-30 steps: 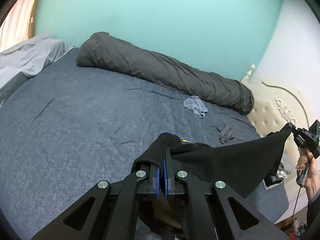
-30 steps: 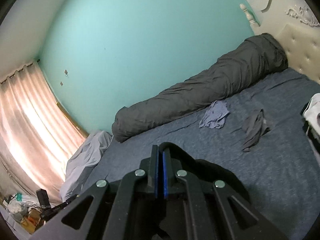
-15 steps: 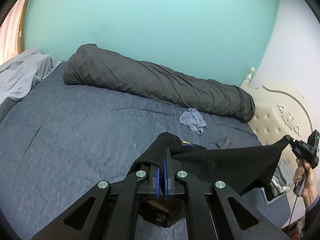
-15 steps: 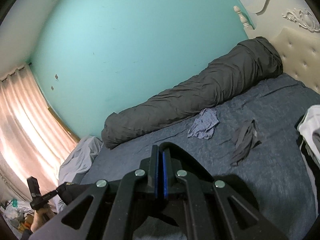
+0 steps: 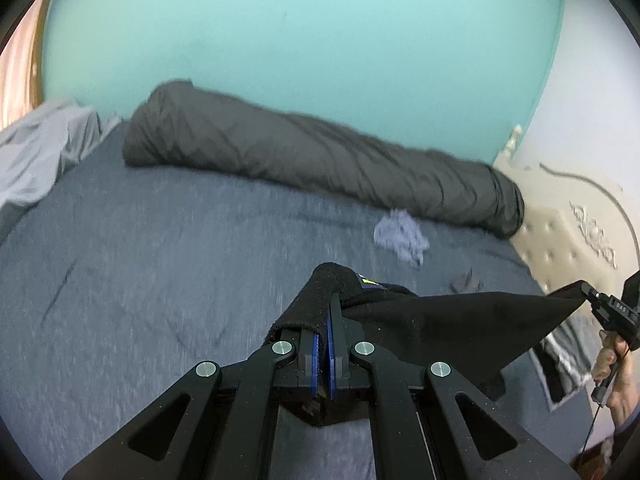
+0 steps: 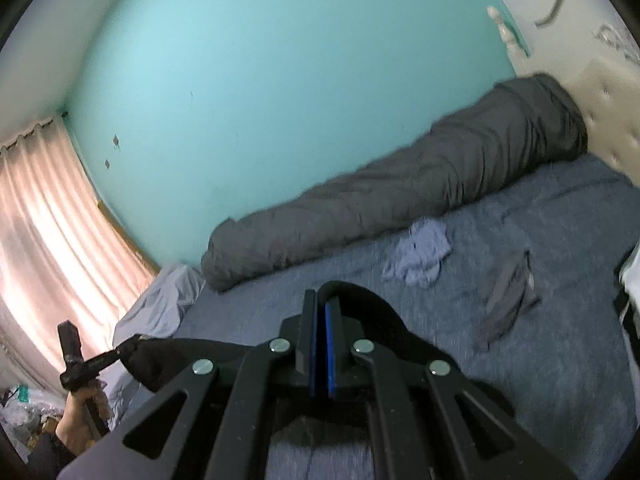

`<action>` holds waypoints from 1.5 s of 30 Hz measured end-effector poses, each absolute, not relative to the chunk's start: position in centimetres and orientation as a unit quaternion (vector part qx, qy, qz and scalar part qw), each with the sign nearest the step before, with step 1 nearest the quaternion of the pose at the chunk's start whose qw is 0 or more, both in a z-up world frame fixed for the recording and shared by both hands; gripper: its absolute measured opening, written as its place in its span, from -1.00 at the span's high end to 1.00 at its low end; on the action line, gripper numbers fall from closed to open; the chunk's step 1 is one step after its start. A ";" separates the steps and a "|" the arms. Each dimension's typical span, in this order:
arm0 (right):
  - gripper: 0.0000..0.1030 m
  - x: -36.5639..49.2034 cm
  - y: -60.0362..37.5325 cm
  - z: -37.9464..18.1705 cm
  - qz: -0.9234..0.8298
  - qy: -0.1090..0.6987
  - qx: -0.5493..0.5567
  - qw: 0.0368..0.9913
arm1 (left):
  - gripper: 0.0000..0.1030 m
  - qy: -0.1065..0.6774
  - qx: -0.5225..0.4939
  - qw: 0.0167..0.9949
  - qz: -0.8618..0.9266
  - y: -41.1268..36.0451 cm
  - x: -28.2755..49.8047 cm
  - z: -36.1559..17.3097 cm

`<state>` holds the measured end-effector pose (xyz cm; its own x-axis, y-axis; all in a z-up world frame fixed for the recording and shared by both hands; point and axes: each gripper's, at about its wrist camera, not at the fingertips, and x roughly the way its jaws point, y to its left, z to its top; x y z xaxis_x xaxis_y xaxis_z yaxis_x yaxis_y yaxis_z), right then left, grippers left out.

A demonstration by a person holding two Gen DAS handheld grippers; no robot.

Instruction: Fold clothes

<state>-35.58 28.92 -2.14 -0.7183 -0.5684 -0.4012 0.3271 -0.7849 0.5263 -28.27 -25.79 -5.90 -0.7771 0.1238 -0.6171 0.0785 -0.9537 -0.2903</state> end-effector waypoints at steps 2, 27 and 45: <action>0.94 -34.0 28.8 -4.6 -0.893 -0.217 0.301 0.253 | 0.95 -0.154 -0.347 0.009 0.925 -26.2 -27.0 -7.7; 0.93 -16.9 29.3 -23.8 -0.822 -0.159 0.501 0.217 | 0.93 -0.151 -0.484 0.025 0.862 -24.1 -9.6 -24.4; 0.08 -14.9 36.2 -25.0 -0.819 -0.171 0.519 0.176 | 0.80 -0.141 -0.501 0.012 0.854 -22.5 -8.2 -26.9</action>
